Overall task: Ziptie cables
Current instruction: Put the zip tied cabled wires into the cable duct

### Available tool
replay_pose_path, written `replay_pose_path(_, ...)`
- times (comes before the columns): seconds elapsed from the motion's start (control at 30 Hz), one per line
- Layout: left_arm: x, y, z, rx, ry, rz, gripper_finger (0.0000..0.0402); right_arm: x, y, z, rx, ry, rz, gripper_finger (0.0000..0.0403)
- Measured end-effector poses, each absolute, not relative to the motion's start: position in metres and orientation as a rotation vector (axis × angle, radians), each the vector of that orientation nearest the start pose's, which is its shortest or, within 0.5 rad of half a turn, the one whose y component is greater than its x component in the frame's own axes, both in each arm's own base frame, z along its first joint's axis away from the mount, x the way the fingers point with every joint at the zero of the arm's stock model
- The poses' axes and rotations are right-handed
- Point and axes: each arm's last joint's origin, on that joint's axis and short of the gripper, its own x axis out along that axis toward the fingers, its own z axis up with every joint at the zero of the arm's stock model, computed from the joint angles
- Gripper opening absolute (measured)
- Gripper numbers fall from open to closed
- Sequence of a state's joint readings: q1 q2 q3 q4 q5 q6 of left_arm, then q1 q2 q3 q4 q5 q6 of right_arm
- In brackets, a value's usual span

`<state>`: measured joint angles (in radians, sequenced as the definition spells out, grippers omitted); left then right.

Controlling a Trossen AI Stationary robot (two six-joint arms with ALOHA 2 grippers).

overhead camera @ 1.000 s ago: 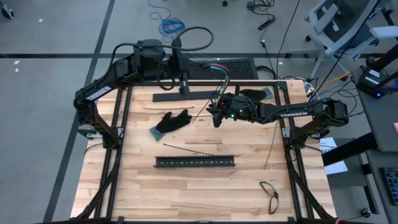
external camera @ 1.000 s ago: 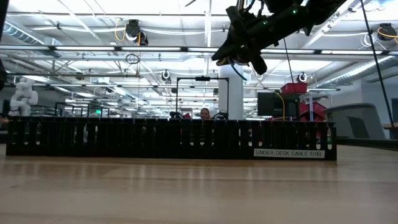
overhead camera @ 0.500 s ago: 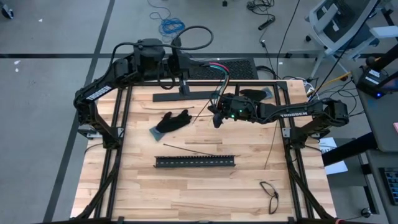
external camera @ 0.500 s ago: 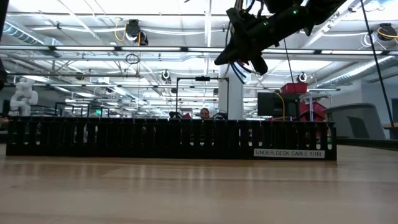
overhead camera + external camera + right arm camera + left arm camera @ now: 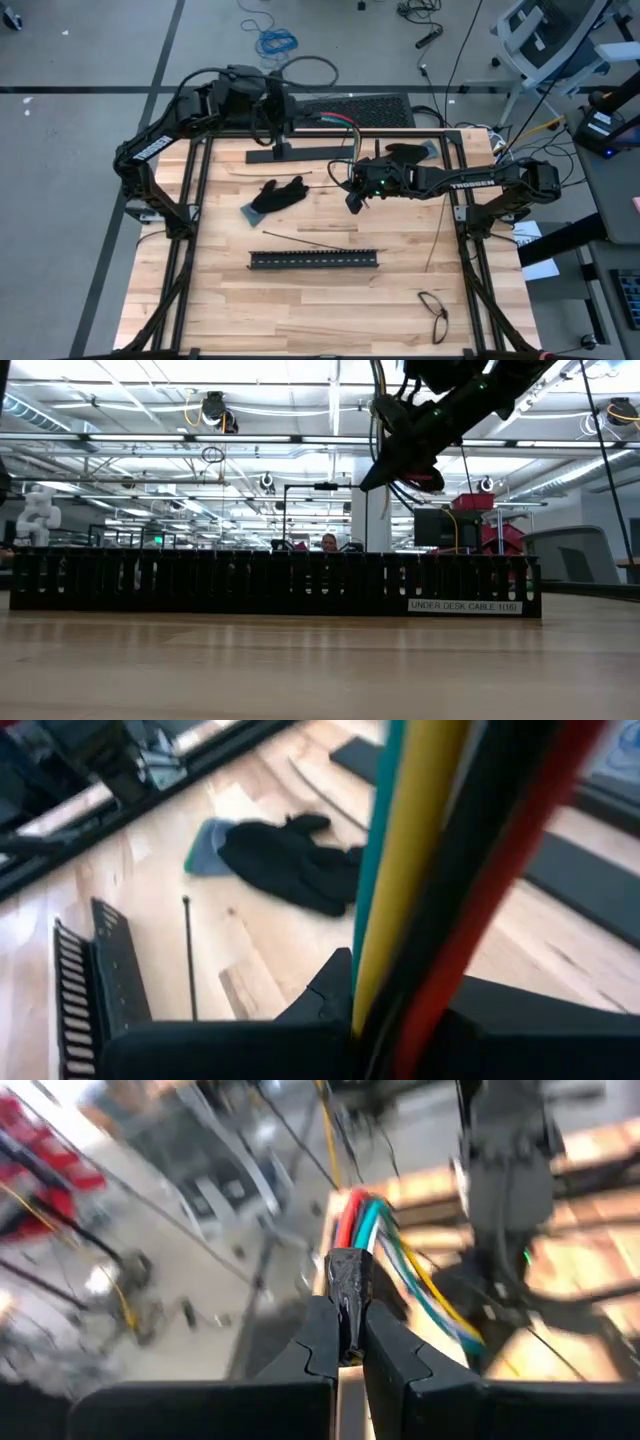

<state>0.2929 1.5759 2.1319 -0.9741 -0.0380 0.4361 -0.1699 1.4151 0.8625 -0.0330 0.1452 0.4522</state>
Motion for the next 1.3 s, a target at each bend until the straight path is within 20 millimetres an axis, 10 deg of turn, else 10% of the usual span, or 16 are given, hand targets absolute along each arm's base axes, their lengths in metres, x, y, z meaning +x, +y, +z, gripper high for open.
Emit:
replay_pose_path(0.7,0.259,0.053,0.466,0.164,0.92,0.037,0.0022,0.247,-0.011,0.251,0.493,0.775,-0.27,0.0)
replay_pose_path(1.3,0.247,-0.004,0.358,-0.065,1.073,-0.011,0.0022,0.231,0.037,0.258,0.602,0.839,-0.17,0.0)
